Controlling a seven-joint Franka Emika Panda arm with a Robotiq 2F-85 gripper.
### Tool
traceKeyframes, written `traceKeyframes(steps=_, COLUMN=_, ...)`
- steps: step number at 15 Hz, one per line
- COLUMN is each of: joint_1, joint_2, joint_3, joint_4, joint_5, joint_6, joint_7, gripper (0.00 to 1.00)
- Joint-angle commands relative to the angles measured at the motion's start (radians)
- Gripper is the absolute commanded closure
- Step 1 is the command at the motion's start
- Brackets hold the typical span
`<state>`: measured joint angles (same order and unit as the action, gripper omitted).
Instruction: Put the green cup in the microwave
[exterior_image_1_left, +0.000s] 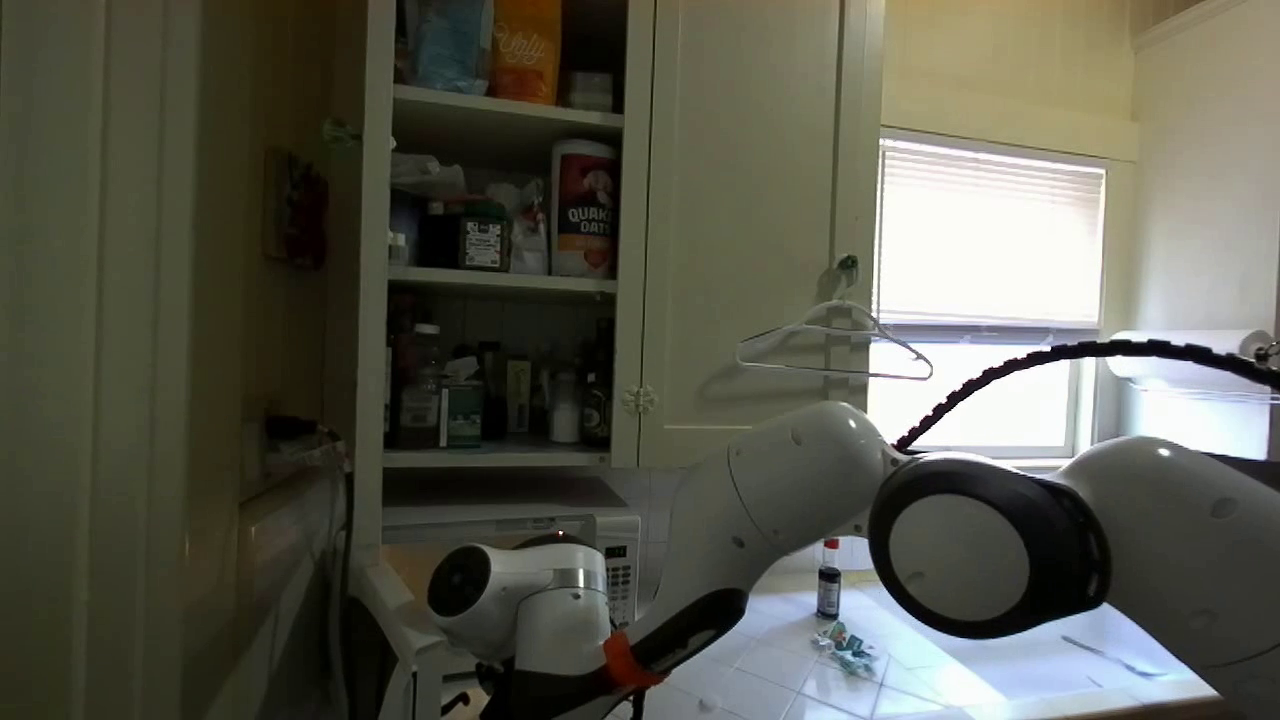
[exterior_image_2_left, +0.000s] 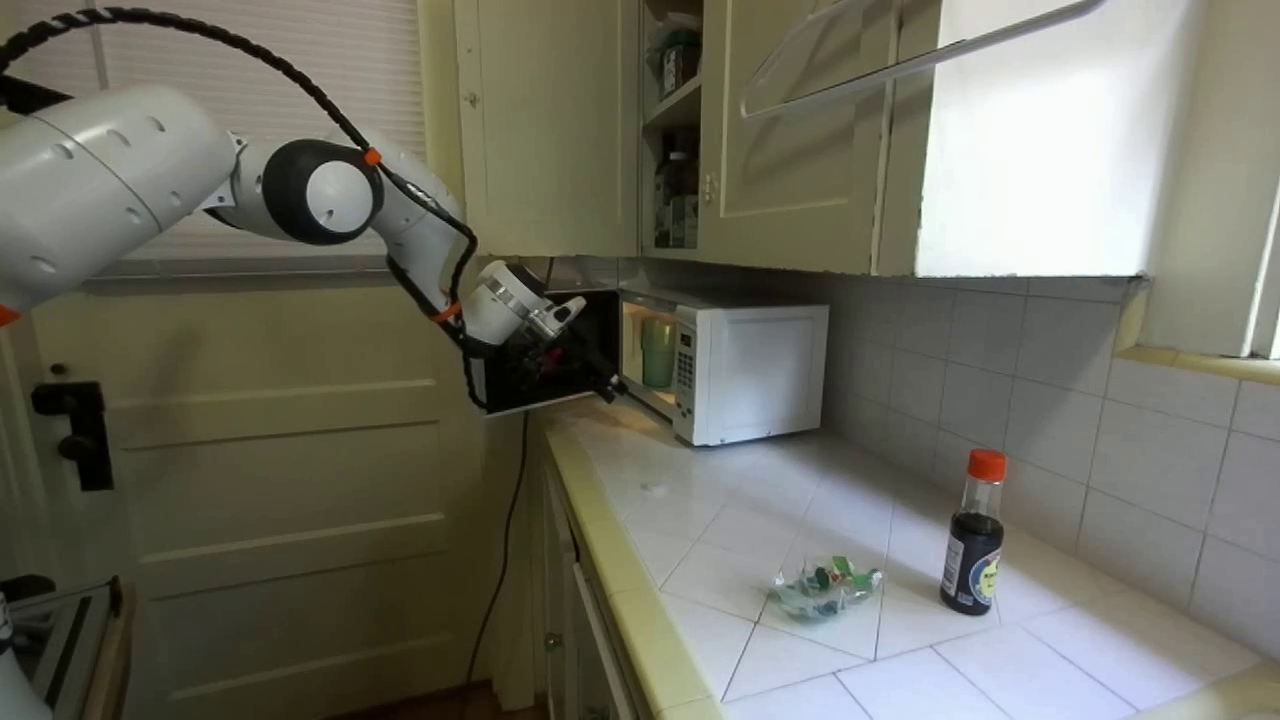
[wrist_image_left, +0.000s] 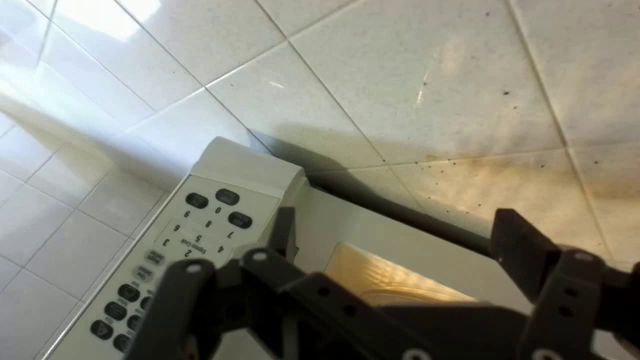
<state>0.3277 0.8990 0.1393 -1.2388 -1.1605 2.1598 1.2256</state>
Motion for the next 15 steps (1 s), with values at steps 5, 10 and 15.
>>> traceKeyframes(steps=5, joint_1=0.065, joint_2=0.016, joint_3=-0.066, joint_4=0.037, joint_5=0.019, joint_6=-0.008, joint_7=-0.010, gripper=0.00)
traceKeyframes(steps=10, joint_1=0.072, joint_2=0.010, joint_3=-0.057, joint_4=0.028, joint_5=0.048, joint_6=0.012, joint_7=-0.023, gripper=0.00)
traceKeyframes(steps=15, joint_1=0.065, joint_2=-0.156, joint_3=0.027, joint_4=-0.175, joint_5=0.052, joint_6=0.011, joint_7=0.052, gripper=0.00)
